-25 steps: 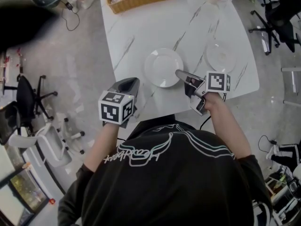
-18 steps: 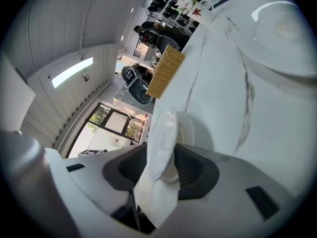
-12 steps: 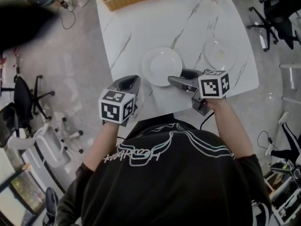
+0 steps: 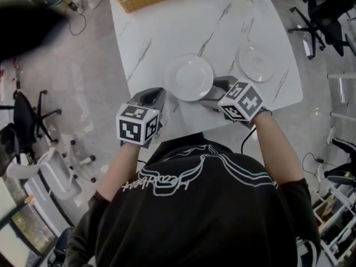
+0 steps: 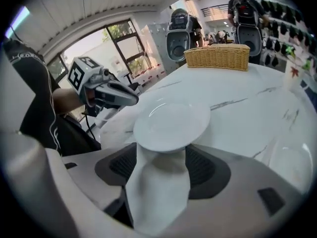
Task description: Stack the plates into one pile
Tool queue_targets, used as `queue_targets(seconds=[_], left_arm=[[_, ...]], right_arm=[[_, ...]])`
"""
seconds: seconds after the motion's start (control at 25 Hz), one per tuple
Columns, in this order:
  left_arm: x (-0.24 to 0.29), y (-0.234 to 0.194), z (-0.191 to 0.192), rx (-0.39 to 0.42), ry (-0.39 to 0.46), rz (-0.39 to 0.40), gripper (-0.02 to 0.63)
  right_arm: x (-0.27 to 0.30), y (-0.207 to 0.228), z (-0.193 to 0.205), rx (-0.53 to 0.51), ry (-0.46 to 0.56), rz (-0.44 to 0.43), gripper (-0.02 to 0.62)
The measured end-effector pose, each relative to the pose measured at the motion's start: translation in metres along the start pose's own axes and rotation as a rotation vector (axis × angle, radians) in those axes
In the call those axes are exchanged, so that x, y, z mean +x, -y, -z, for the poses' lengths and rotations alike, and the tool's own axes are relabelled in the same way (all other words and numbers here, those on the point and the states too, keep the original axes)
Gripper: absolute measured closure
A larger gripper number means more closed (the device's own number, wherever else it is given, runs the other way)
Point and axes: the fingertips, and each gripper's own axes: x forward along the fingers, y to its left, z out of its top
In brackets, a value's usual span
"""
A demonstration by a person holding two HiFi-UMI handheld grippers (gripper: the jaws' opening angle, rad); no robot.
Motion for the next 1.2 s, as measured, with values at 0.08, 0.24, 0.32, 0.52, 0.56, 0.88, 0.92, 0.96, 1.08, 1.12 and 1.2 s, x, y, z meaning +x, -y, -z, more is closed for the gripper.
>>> queue_targets(seconds=[0.08,0.24,0.32,0.52,0.56,0.88,0.92,0.96,1.08,1.12,1.2], left_arm=[[-0.001,0.002,0.0,0.002,0.002,0.002,0.572],[-0.002,0.005,-0.001,0.014,0.007,0.003,0.572],[-0.002,0.006,-0.002,0.021,0.008,0.002,0.572],[-0.002,0.008,-0.004,0.04,0.013,0.0,0.572],[-0.002,0.009,-0.005,0.042,0.015,0.002,0.572],[0.006,0.048,-0.035,0.133,0.032,0.086,0.572],[0.008,0.057,-0.041,0.15,0.037,0.1,0.572],[0.011,0.066,-0.047,0.169,0.042,0.117,0.572],[0.021,0.095,-0.066,0.241,0.048,0.177,0.572],[0.024,0.106,-0.071,0.272,0.045,0.2,0.572],[0.032,0.129,-0.08,0.33,0.038,0.245,0.572]], right_arm=[[0.002,0.0,0.004,-0.04,-0.056,0.026,0.29],[0.005,0.001,0.013,-0.085,-0.164,0.053,0.289],[0.005,0.001,0.018,-0.09,-0.203,0.058,0.29],[0.0,0.007,0.022,-0.068,-0.204,0.081,0.29],[-0.003,0.008,0.02,-0.056,-0.188,0.087,0.29],[-0.065,0.025,0.007,0.181,0.16,0.188,0.291],[-0.076,0.029,0.009,0.23,0.218,0.197,0.291],[-0.088,0.032,0.013,0.272,0.267,0.207,0.291],[-0.121,0.042,0.033,0.362,0.362,0.277,0.291],[-0.131,0.045,0.04,0.385,0.384,0.307,0.291],[-0.15,0.047,0.056,0.424,0.417,0.358,0.291]])
